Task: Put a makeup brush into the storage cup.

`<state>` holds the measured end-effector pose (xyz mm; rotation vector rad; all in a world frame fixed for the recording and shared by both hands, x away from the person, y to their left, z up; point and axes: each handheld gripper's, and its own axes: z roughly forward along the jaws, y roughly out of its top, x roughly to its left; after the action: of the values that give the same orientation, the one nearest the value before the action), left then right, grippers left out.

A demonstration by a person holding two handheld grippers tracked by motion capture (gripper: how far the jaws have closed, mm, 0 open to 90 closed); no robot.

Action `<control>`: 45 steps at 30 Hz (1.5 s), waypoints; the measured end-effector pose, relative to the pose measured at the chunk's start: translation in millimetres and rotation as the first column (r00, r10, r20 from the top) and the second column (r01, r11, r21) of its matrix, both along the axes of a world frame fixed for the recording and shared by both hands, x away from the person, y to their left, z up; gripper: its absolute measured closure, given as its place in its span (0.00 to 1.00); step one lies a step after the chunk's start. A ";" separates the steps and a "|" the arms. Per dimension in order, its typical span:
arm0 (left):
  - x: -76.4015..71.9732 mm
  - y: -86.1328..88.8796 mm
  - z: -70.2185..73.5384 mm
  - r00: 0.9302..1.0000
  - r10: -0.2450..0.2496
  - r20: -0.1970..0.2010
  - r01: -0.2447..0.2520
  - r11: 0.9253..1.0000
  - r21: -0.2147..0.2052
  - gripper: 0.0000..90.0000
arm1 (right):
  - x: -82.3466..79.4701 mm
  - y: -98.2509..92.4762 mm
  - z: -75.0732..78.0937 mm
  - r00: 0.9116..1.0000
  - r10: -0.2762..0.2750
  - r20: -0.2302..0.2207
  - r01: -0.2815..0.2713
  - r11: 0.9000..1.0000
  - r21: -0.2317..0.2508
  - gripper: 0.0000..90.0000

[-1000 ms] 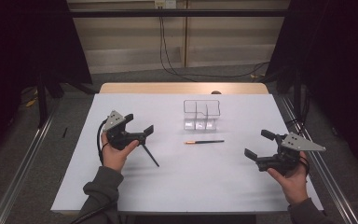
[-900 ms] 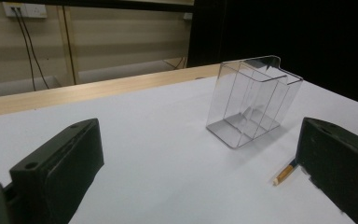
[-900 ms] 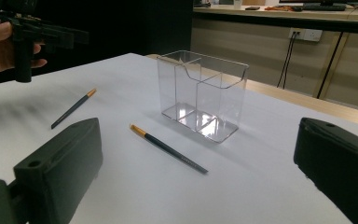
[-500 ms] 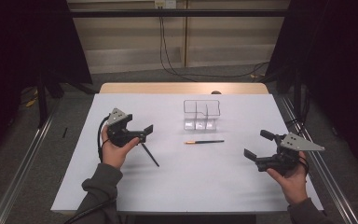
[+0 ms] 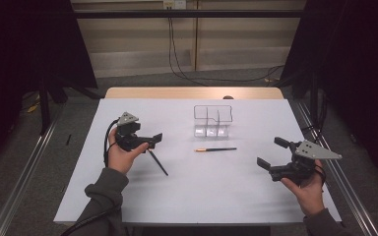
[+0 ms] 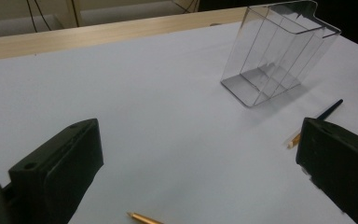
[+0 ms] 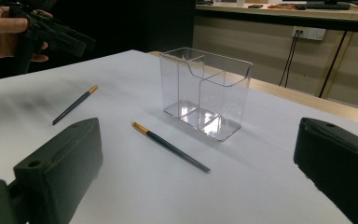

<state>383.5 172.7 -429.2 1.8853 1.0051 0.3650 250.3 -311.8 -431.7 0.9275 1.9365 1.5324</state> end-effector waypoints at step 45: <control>14.0 -4.8 1.3 0.942 0.082 -0.327 -0.018 0.981 0.195 0.00 | 0.1 3.0 -1.8 1.000 -0.002 -0.004 0.002 1.000 -0.015 0.01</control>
<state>397.5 167.9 -427.9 2.1442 1.2826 0.1761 250.3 -308.8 -433.5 0.9262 1.9467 1.5136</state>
